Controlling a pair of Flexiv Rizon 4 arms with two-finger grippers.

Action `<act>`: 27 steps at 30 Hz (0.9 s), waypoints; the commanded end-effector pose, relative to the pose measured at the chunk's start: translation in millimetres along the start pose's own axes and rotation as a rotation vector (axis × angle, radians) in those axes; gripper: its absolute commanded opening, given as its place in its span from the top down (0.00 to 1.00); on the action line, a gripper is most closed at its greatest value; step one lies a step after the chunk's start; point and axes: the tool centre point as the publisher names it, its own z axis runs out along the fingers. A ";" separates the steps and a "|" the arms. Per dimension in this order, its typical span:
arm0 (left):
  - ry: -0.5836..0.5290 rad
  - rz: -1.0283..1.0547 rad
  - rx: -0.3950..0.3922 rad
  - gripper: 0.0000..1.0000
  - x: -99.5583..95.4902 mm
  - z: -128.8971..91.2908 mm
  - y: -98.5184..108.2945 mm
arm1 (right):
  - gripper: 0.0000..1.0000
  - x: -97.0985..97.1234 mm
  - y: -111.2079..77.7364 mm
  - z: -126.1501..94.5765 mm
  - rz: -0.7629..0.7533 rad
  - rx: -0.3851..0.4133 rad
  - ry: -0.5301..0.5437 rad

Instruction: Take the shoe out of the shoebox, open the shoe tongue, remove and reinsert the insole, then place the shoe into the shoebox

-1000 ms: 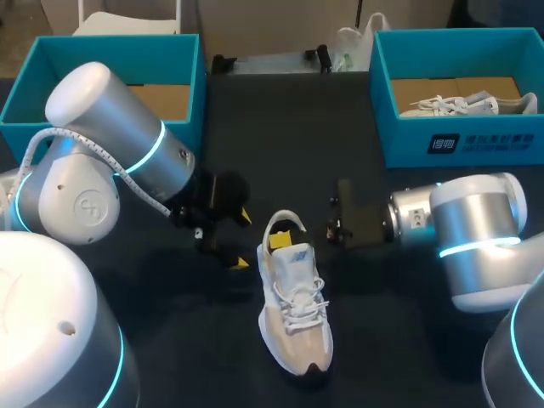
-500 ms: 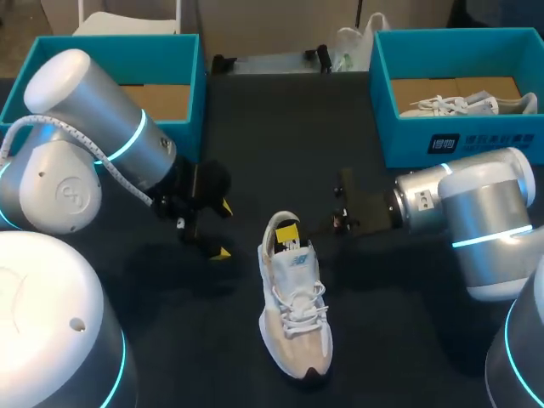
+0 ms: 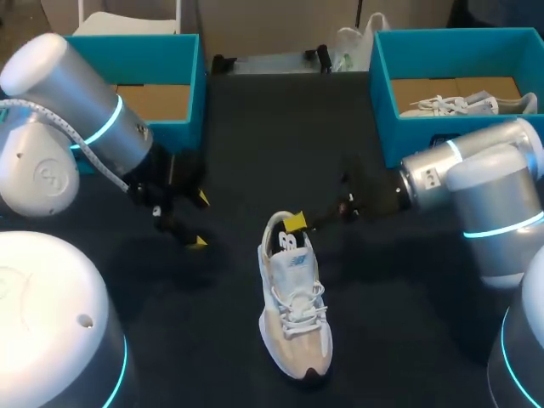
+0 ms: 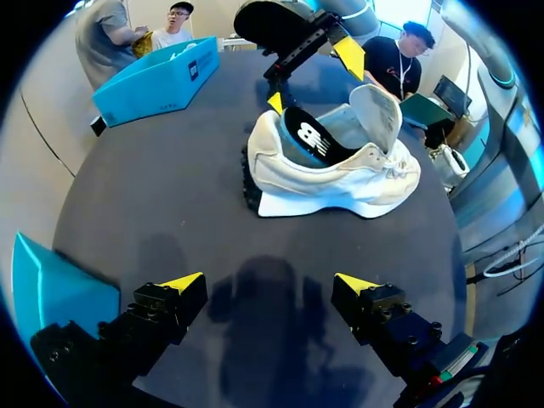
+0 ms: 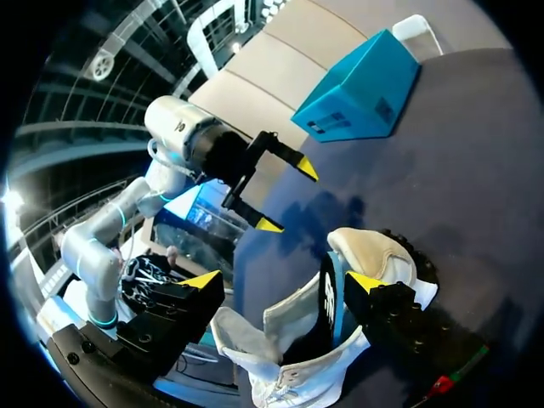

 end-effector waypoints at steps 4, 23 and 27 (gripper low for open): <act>-0.011 -0.012 -0.010 0.00 -1.1 -20.4 12.5 | 0.04 3.7 8.1 -27.6 0.045 0.132 -0.029; 0.037 0.074 -0.107 0.00 -38.7 -92.2 43.1 | 0.08 5.7 43.6 -83.3 0.195 0.270 -0.334; 0.038 0.080 -0.101 0.00 -49.1 -112.6 48.4 | 0.14 8.1 49.8 -85.6 0.212 0.280 -0.417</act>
